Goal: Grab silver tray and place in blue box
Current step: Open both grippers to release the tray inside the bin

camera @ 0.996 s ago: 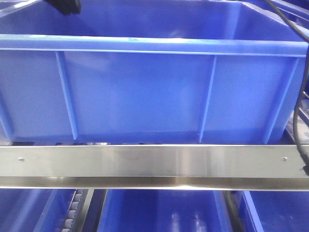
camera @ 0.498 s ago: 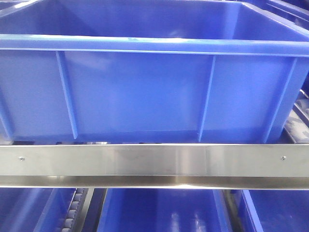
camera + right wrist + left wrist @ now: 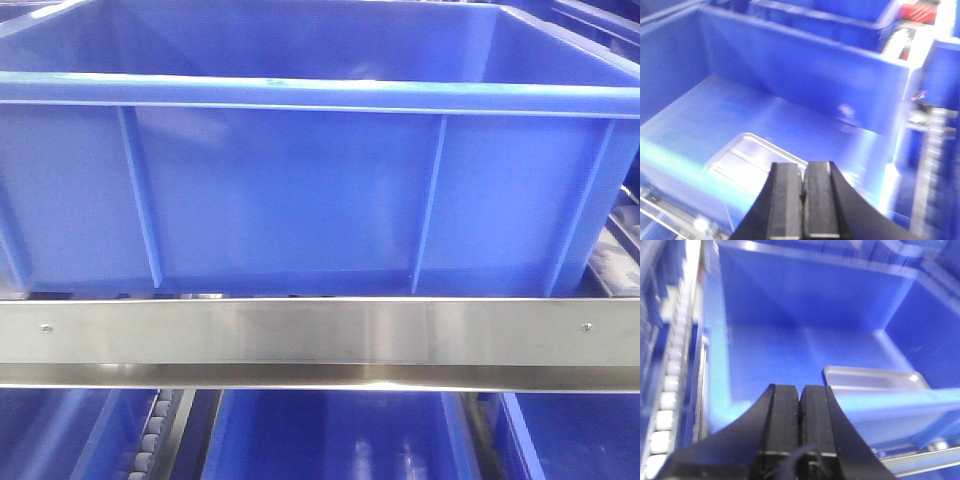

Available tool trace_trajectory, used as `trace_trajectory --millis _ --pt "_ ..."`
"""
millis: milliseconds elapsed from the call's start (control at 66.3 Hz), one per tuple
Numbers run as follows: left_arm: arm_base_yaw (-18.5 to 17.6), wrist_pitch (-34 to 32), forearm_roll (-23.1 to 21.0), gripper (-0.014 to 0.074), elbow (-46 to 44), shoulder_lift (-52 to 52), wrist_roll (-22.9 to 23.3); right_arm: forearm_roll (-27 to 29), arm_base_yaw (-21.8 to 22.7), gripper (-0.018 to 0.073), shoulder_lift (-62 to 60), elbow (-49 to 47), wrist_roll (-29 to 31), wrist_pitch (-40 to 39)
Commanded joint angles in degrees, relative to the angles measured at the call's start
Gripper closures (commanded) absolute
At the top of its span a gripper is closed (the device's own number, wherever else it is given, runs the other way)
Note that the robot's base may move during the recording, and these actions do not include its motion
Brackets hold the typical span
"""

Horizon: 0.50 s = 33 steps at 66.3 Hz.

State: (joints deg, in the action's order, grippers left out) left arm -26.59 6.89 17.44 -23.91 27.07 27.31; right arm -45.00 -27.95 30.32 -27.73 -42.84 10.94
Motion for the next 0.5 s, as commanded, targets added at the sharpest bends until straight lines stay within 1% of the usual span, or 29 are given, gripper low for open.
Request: trace_trajectory --millis 0,121,211,483 --pt "0.0 -4.1 0.4 0.07 0.4 -4.6 0.5 -1.5 0.3 0.0508 -5.8 0.4 0.5 -0.2" --pt "0.0 -4.0 0.4 0.07 2.0 -10.7 0.5 -1.5 0.3 0.0508 -13.8 1.8 0.5 3.2" --pt "0.0 -4.1 0.4 0.07 2.4 -12.6 0.5 -1.5 0.3 0.0508 -17.0 1.9 0.5 4.1" --pt "0.0 -4.0 0.1 0.07 2.4 -12.7 0.5 -1.5 0.3 0.0508 -18.5 1.9 0.5 5.0"
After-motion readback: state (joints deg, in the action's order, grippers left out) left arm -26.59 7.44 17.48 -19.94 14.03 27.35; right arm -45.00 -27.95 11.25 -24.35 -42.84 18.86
